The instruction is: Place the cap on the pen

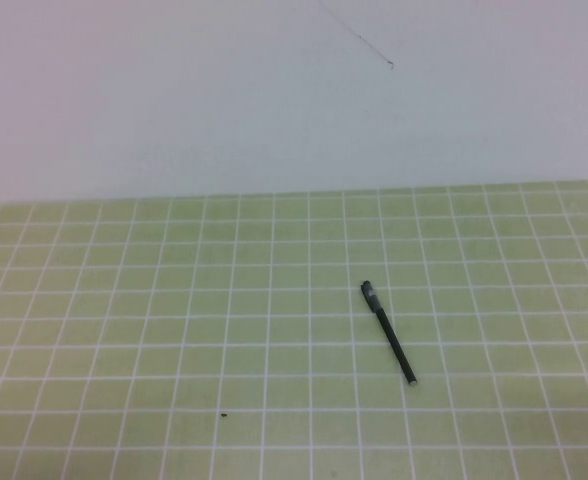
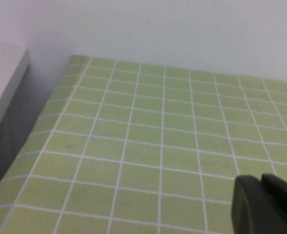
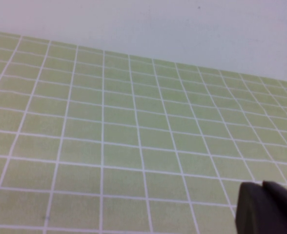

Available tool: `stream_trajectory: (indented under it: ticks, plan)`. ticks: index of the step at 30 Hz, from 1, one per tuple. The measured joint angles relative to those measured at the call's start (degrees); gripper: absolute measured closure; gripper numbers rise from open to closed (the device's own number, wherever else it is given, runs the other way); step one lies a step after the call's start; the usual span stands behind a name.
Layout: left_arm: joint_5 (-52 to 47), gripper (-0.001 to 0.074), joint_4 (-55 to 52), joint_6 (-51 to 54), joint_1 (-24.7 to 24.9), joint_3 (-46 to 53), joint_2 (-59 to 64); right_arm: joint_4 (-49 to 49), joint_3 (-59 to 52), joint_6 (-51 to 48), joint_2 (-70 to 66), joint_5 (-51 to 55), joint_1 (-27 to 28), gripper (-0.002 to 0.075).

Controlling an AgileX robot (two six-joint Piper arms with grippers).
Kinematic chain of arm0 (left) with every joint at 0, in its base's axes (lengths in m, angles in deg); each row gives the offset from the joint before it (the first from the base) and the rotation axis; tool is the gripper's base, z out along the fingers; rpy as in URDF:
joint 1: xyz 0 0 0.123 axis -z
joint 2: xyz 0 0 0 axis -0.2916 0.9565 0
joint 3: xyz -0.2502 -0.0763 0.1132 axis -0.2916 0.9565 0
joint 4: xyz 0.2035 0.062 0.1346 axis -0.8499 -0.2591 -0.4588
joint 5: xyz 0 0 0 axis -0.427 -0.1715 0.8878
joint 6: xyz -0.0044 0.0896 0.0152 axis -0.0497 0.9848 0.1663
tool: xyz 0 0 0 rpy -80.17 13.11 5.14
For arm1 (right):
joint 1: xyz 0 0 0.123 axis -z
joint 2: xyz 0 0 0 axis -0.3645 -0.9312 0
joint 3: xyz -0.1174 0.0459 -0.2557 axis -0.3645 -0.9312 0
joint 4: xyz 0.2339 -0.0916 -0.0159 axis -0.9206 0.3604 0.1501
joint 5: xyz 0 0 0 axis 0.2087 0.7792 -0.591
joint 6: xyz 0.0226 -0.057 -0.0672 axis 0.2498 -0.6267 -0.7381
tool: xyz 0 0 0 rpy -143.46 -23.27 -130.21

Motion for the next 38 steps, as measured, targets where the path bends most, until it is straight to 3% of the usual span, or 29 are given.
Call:
stream_trajectory:
  ticks: [8, 14, 20, 27, 38]
  plan:
    - [0.00, 0.0736, 0.00, 0.00, -0.20, 0.00, 0.00, 0.00, 0.00, 0.00, 0.00, 0.00, 0.00, 0.0729]
    - [0.11, 0.0736, 0.00, 0.00, -4.60, 0.00, 0.00, 0.00, 0.00, 0.00, 0.00, 0.00, 0.20, 0.0729]
    - [0.11, 0.0736, 0.00, 0.00, -4.63, 0.00, 0.00, 0.00, 0.00, 0.00, 0.00, 0.20, -0.14, 0.0729]
    - [0.11, 0.0736, 0.00, 0.00, -4.63, 0.00, 0.00, 0.00, 0.00, 0.00, 0.00, 0.20, -6.03, 0.0729]
    - [0.19, 0.0736, 0.00, 0.00, -4.63, 0.00, 0.00, 0.00, 0.00, 0.00, -0.13, 0.10, -5.91, 0.0729]
